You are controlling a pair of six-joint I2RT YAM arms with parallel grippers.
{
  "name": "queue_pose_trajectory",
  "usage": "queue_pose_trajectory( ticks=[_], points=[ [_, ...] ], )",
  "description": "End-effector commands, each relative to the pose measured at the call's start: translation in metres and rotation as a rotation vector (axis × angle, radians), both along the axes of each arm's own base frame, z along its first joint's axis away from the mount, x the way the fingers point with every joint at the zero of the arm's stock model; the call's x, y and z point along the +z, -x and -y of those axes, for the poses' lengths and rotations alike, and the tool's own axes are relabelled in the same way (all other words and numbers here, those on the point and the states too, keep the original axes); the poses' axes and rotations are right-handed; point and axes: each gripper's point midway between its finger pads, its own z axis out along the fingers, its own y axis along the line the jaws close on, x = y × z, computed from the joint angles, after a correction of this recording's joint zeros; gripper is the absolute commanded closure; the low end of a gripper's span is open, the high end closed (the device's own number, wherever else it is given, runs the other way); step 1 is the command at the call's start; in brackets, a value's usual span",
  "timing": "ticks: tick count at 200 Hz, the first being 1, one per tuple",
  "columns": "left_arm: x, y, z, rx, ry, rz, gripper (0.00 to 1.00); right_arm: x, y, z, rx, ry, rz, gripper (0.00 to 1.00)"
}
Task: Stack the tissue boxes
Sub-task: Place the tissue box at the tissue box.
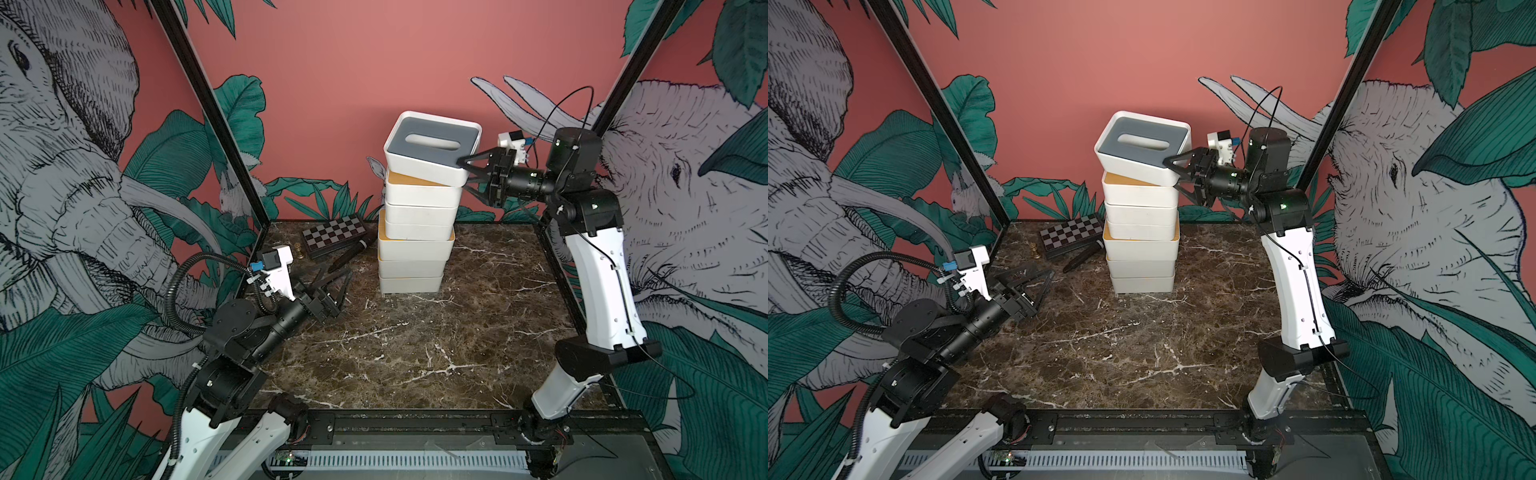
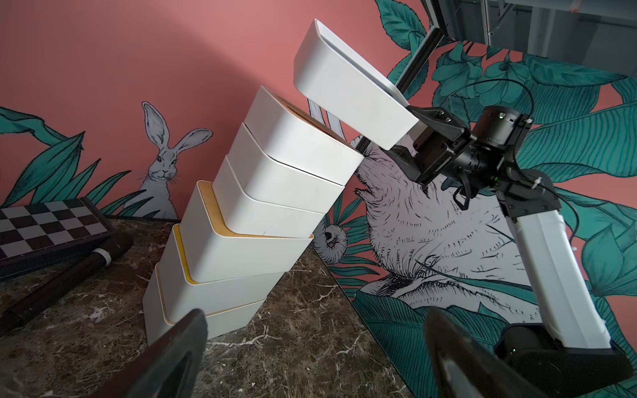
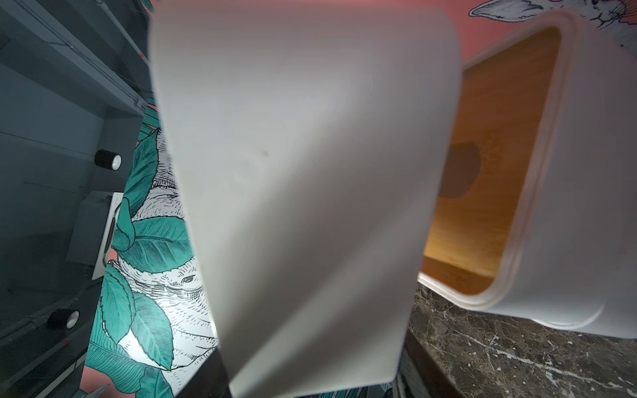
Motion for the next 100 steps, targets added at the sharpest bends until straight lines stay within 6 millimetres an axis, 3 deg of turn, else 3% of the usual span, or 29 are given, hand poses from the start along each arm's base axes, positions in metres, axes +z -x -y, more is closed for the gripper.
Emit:
queue_pose_trajectory(
  ticks=[1, 100],
  points=[
    [-0.001, -0.001, -0.006, 0.031, 0.011, 0.001, 0.0, 0.028, 0.011, 0.003, 0.017, -0.02, 0.123, 0.55],
    [-0.016, -0.009, -0.014, 0.092, 0.01, -0.044, 0.0, 0.005, -0.001, 0.003, -0.01, -0.005, 0.048, 0.5]
  ],
)
